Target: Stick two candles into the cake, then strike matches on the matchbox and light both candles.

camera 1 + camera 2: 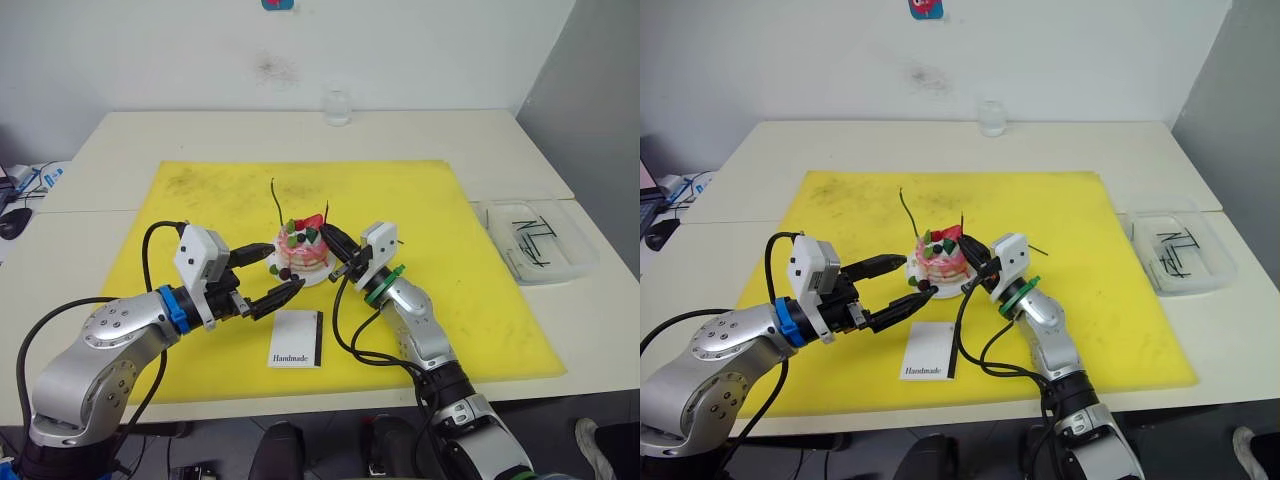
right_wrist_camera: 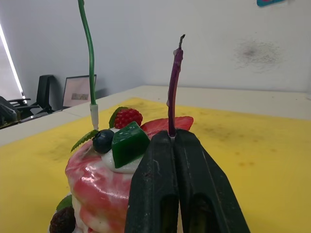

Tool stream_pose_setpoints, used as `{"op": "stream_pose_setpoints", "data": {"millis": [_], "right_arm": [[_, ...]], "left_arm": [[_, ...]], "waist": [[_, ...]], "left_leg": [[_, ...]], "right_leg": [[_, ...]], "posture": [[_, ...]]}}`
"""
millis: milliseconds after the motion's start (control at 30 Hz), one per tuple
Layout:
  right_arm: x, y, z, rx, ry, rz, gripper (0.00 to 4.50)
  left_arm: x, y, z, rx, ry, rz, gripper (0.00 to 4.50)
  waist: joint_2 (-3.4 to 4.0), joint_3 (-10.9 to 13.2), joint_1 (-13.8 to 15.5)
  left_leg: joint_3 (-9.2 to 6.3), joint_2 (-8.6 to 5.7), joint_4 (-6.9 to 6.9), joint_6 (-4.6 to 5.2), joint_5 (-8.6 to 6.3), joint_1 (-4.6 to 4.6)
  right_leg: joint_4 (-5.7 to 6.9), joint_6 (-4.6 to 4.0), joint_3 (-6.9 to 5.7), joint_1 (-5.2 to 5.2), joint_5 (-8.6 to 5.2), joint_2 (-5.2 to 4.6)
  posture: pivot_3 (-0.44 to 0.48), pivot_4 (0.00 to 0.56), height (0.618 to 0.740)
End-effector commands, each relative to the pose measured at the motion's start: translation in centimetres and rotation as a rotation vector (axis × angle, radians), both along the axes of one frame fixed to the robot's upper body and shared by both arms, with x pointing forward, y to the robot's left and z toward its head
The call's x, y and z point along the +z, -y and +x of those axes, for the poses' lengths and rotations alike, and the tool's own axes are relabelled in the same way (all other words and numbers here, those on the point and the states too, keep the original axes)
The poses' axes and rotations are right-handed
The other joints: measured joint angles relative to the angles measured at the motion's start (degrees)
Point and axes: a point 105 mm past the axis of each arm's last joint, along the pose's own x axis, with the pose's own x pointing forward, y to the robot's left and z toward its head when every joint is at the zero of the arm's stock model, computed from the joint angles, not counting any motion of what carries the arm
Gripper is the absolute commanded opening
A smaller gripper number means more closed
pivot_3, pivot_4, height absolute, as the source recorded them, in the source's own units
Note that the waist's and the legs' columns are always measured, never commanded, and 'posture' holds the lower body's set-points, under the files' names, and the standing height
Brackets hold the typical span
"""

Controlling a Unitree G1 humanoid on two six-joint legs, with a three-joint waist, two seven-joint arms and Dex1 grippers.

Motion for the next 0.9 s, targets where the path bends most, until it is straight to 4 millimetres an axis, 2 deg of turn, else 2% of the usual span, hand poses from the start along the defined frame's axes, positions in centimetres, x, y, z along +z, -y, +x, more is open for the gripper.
{"op": "stream_pose_setpoints", "data": {"millis": [33, 200, 300, 500, 733, 833, 900], "right_arm": [[-0.3, -0.3, 0.0, 0.003, -0.016, -0.009, 0.03], [0.3, -0.4, 0.0, 0.0, -0.008, 0.006, 0.03], [1.1, -0.2, 0.1, -0.013, 0.005, 0.027, 0.67], [2.4, 0.3, -0.1, -0.019, 0.054, 0.016, 2.81], [3.9, 1.4, -0.8, -0.021, 0.094, -0.002, 2.81], [4.8, 2.9, -2.0, 0.014, 0.127, -0.065, 2.81], [4.7, 3.8, -2.9, 0.059, 0.134, -0.151, 2.81]], "left_arm": [[0.6, 0.1, -0.2, -0.004, 0.031, 0.004, 4.5], [0.5, 0.1, -0.3, -0.005, 0.031, 0.005, 4.5], [0.5, 0.2, -0.3, -0.007, 0.033, 0.008, 4.5], [0.3, 0.5, -0.2, -0.012, 0.035, 0.014, 4.5], [0.2, 0.4, 0.1, 0.005, 0.038, 0.02, 4.5], [0.3, -1.7, 0.4, 0.076, -0.055, 0.003, 4.5], [-0.2, -3.2, -0.3, 0.071, -0.211, -0.021, 4.5]], "waist": [[0.0, 0.0, 0.0], [0.0, 0.0, -0.02], [0.0, 0.0, -0.02], [0.0, 0.0, -0.03], [0.0, 0.0, -0.02], [0.0, 0.0, 0.01], [0.0, 0.01, -0.03]], "left_leg": [[0.0, 0.0, 0.0, 0.0, 0.0, 0.0], [0.0, 0.0, 0.0, 0.0, 0.0, 0.0], [0.0, 0.0, 0.0, 0.0, 0.0, 0.0], [0.01, 0.0, -0.01, 0.0, 0.0, -0.02], [0.01, 0.0, -0.04, 0.0, 0.0, -0.02], [0.01, 0.01, -0.05, 0.0, 0.0, -0.03], [0.0, 0.02, -0.05, 0.0, 0.0, -0.04]], "right_leg": [[0.0, 0.0, 0.0, 0.0, 0.0, 0.0], [0.01, 0.0, 0.0, 0.0, 0.0, 0.0], [0.0, 0.0, 0.0, 0.0, 0.0, 0.0], [0.0, 0.0, 0.01, -0.01, 0.0, 0.0], [-0.02, 0.0, 0.01, -0.02, 0.0, 0.0], [-0.02, 0.0, 0.01, -0.03, 0.0, 0.0], [-0.03, 0.01, 0.01, -0.04, -0.01, -0.01]], "posture": [[0.0, 0.15, 0.735], [0.0, 0.15, 0.735], [0.0, 0.15, 0.735], [0.0, 0.15, 0.735], [0.0, 0.15, 0.735], [0.0, 0.15, 0.735], [0.0, 0.15, 0.735]]}}
